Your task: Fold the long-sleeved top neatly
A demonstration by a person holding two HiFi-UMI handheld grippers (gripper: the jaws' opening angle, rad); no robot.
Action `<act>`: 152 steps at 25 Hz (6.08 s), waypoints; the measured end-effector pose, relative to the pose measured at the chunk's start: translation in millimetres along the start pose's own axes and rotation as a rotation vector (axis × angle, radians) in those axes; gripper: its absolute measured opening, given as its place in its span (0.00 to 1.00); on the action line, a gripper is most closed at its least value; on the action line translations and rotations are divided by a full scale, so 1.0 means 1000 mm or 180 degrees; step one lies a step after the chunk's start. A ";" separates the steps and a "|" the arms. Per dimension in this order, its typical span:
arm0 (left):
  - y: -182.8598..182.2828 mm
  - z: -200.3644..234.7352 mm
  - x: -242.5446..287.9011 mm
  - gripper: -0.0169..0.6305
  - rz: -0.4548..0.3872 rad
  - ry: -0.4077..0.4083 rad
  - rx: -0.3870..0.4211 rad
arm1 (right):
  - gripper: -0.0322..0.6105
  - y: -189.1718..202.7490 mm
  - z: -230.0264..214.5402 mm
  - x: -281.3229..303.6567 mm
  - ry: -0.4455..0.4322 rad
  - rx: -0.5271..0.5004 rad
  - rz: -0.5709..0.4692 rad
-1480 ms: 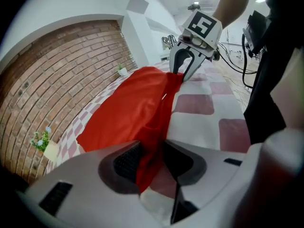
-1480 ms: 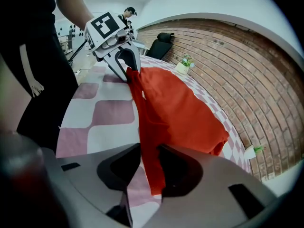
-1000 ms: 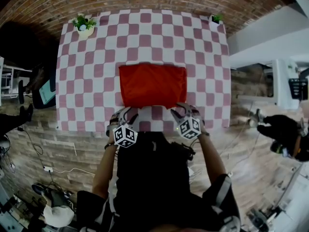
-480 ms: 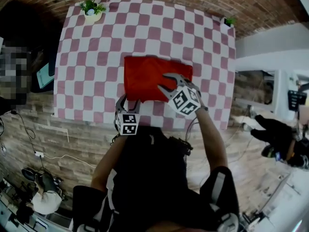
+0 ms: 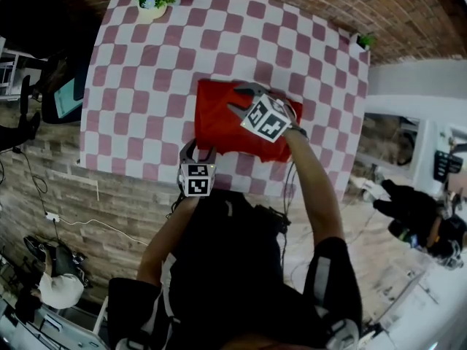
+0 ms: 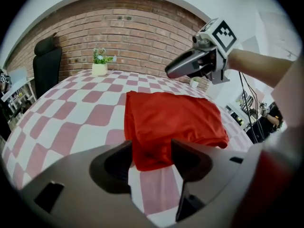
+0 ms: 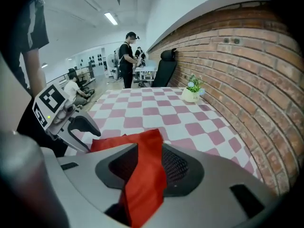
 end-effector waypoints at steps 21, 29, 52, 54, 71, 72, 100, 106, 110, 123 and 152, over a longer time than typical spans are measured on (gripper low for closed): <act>0.021 0.005 0.023 0.36 0.0211 0.0090 -0.0165 | 0.27 0.012 -0.024 0.117 -0.0733 -0.0297 0.0783; 0.024 0.016 0.024 0.14 0.0202 0.0033 -0.0126 | 0.22 0.015 -0.017 0.128 -0.0899 -0.0393 0.0875; 0.015 0.025 0.029 0.07 0.0262 0.0345 0.0147 | 0.10 0.015 -0.029 0.127 -0.0796 -0.0176 0.0791; 0.016 0.027 0.029 0.07 0.0293 0.0354 0.0146 | 0.10 0.016 -0.031 0.126 -0.0794 -0.0107 0.0811; -0.039 0.079 0.064 0.07 0.0541 0.0721 0.0897 | 0.09 0.039 -0.075 0.106 -0.0179 0.0939 0.0730; -0.045 0.081 0.068 0.07 0.0581 0.0778 0.1011 | 0.09 0.043 -0.078 0.103 -0.0120 0.1038 0.0728; -0.182 -0.026 0.236 0.07 0.0757 0.1967 0.3741 | 0.09 0.214 -0.093 -0.062 0.1779 0.2787 0.0562; -0.182 -0.028 0.237 0.07 0.0796 0.1959 0.3605 | 0.09 0.214 -0.092 -0.062 0.1854 0.2821 0.0570; -0.182 -0.029 0.235 0.08 0.0727 0.1848 0.3491 | 0.09 0.216 -0.094 -0.062 0.1859 0.2895 0.0356; -0.187 -0.022 0.219 0.21 0.0587 0.1657 0.2926 | 0.29 0.183 -0.015 -0.118 0.1786 0.2663 0.0030; -0.196 -0.022 0.219 0.27 0.0732 0.1871 0.3059 | 0.31 0.147 -0.075 -0.133 0.0874 0.1379 0.0325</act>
Point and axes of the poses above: the fingertips, and each gripper's own axes: x forward along the fingers, z to its left, y out of its underside, the point moved 7 cm from there along -x, backward along the fingers, and after that the axes turned 9 degrees about -z, right-handed, at the moved point
